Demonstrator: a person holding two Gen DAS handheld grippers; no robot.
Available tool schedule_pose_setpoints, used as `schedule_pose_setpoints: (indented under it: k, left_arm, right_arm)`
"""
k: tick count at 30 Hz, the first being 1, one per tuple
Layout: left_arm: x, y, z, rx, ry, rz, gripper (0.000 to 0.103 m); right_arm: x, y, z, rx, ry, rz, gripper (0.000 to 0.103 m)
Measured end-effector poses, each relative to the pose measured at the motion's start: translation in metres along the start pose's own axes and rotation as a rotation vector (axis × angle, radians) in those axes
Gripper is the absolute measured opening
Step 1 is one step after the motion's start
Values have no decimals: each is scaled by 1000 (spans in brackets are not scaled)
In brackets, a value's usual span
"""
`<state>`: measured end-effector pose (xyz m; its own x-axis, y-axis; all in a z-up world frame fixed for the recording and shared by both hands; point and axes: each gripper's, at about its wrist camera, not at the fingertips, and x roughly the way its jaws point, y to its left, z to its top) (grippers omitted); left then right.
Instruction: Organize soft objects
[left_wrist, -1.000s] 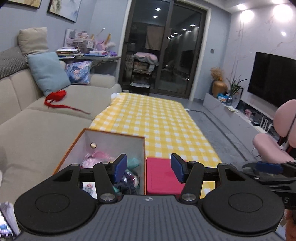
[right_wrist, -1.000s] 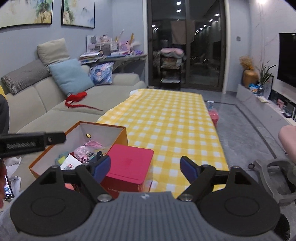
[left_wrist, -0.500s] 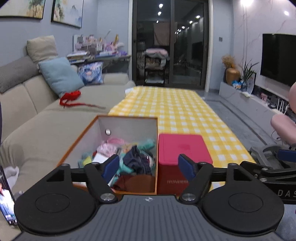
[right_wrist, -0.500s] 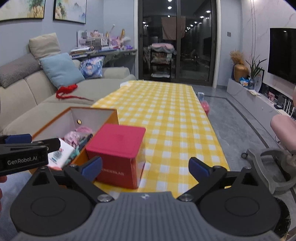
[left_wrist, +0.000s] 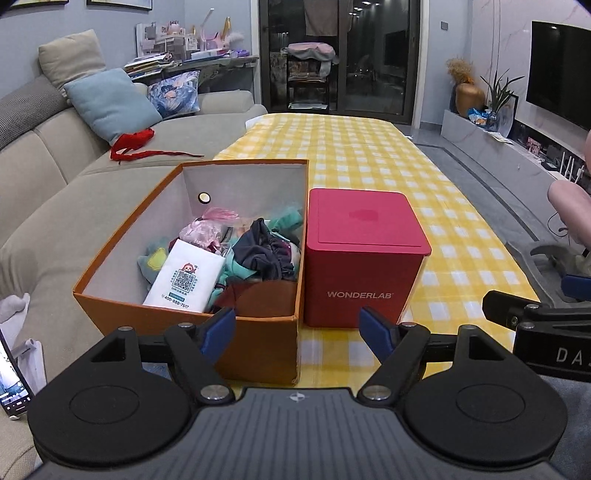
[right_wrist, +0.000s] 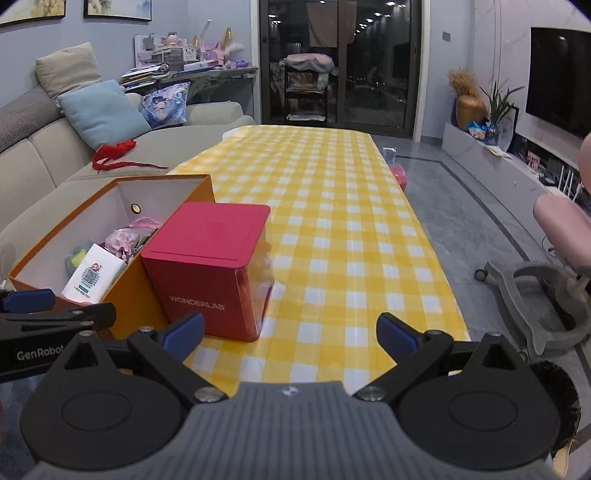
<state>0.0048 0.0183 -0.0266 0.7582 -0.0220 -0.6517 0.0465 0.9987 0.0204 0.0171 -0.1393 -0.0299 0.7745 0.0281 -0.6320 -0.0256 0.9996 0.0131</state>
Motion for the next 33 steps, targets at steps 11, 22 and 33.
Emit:
schedule_pose_setpoints:
  k: [11,22,33]
  left_arm:
    - [2,-2,1,20,11,-3,90]
    - [0,-3,1,25,-2,-9,90]
    - [-2,-7,1,44,-14,-16,90]
  right_arm:
    - [1,2,0,-12,3,1,98]
    - [-1,2,1,-14,-8,0,98]
    - [-2,0,1,-10,-15,0,98]
